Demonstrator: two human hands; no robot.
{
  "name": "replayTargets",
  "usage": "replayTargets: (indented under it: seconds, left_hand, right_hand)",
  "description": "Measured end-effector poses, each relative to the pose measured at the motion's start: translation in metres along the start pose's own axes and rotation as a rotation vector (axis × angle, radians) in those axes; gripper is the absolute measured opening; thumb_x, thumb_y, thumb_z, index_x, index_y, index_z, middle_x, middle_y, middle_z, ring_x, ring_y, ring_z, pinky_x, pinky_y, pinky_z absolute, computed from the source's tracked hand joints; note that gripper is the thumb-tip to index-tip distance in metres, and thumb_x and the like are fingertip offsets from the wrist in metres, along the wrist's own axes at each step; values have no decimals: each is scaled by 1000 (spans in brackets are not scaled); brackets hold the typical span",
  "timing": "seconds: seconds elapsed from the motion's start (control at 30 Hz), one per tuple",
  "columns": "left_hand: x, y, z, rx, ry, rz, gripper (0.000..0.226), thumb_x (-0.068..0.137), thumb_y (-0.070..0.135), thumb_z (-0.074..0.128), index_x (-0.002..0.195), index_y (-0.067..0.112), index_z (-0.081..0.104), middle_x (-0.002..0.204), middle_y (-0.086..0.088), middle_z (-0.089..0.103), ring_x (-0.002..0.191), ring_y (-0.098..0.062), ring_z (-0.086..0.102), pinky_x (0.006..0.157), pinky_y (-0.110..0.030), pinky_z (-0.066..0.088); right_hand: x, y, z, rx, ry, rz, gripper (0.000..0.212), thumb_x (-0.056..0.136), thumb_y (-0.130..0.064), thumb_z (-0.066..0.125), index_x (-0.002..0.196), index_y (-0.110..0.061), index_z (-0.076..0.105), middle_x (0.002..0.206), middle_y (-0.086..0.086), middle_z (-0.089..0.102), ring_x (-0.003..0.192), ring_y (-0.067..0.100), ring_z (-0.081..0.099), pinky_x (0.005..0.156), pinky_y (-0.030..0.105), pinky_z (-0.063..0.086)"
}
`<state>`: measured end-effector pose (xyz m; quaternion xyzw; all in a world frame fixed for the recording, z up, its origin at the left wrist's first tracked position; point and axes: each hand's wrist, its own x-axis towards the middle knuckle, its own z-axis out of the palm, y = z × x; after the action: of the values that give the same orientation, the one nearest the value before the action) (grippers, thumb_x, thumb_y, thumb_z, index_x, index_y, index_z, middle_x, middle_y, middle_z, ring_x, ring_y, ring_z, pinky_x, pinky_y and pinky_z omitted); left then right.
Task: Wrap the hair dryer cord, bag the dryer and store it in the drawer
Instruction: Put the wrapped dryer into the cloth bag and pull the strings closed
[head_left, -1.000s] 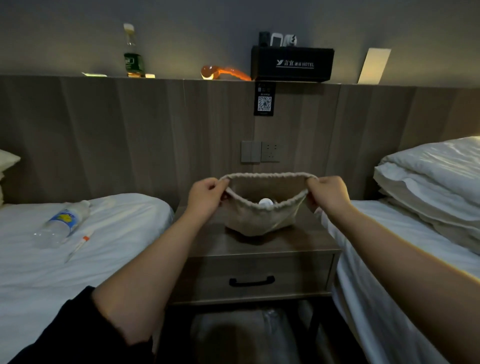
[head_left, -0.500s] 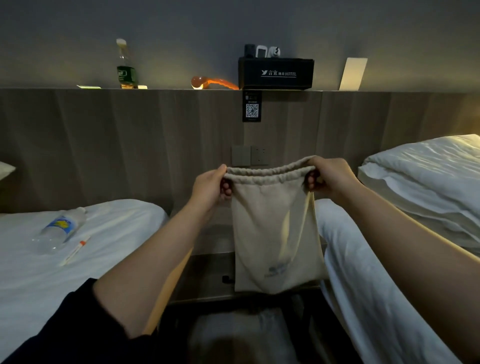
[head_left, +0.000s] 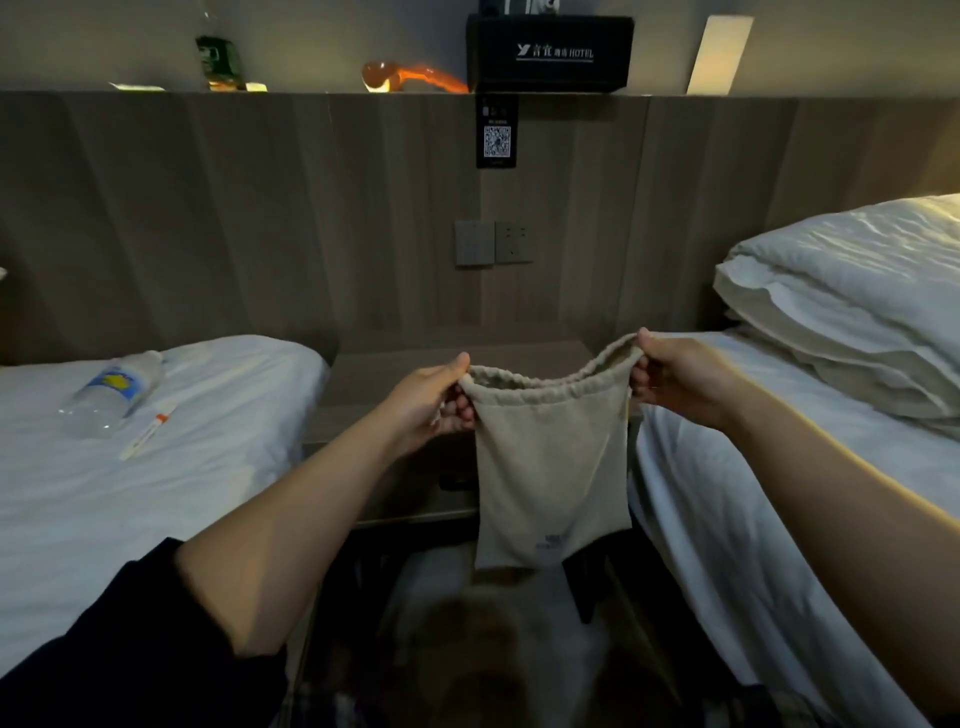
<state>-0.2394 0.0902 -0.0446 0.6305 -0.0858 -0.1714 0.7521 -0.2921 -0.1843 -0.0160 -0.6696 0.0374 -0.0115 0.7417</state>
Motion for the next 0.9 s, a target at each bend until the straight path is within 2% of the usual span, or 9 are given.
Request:
replayTargets:
  seconds: [0.07,0.23,0.37,0.5,0.57,0.63,0.7,0.8,0.9]
  left_hand:
    - [0,-7,-4,86,6,12,36,95,32,48,66,12,49,53,-3,44,51,-14,48,58,-27,49]
    - [0,-23,-16,114,41,-49,40,96,26,47,59,13,42,42,2,51,47,-11,54,53,-22,49]
    - [5,-30,-19,20,199,-38,37,95,20,49,60,11,43,38,3,52,39,-6,57,45,-18,49]
    - [10,-30,-37,-45,454,-57,34,93,20,52,61,11,48,51,-3,53,46,-9,56,45,-18,50]
    - [10,-35,-46,0,530,-64,34,93,22,52,62,11,50,61,-6,53,55,-12,55,50,-20,51]
    - [9,-42,-49,85,522,-54,34,94,21,51,62,10,50,62,-7,54,59,-14,55,52,-21,50]
    - [5,-48,-45,223,425,-13,37,95,19,49,59,8,51,53,-5,55,57,-15,57,48,-20,49]
    - [1,-50,-43,616,332,79,41,95,20,48,57,8,54,45,-1,59,57,-21,59,58,-28,49]
    - [-1,-46,-39,1259,343,175,19,91,24,50,85,13,65,89,-9,67,89,-27,60,80,-36,49]
  right_hand:
    - [-1,6,-2,-84,73,-12,45,99,-33,38,59,-12,40,57,6,38,55,18,36,59,27,34]
    - [-6,25,-2,-42,166,25,40,99,-24,39,61,-10,42,61,9,40,55,19,37,58,27,35]
    - [-1,36,-1,-34,408,-7,38,97,-18,43,60,-10,44,60,9,40,52,19,38,51,26,36]
    - [8,43,-23,256,728,6,34,93,-12,48,60,-9,44,51,8,42,47,19,38,40,22,35]
    - [10,45,-23,298,785,-28,34,93,-12,49,59,-9,44,46,6,43,47,18,40,37,21,35]
    - [11,43,-7,303,660,-92,38,95,-12,45,58,-10,43,43,3,43,48,17,38,43,23,35]
    - [8,40,18,242,449,-149,38,96,-9,42,59,-9,42,45,3,43,46,15,38,48,23,33]
    - [4,44,43,164,199,-156,40,98,-10,38,58,-8,41,47,4,43,47,17,38,50,25,34]
    - [3,50,53,144,37,-155,41,99,-10,35,58,-6,41,51,7,43,51,19,38,53,28,29]
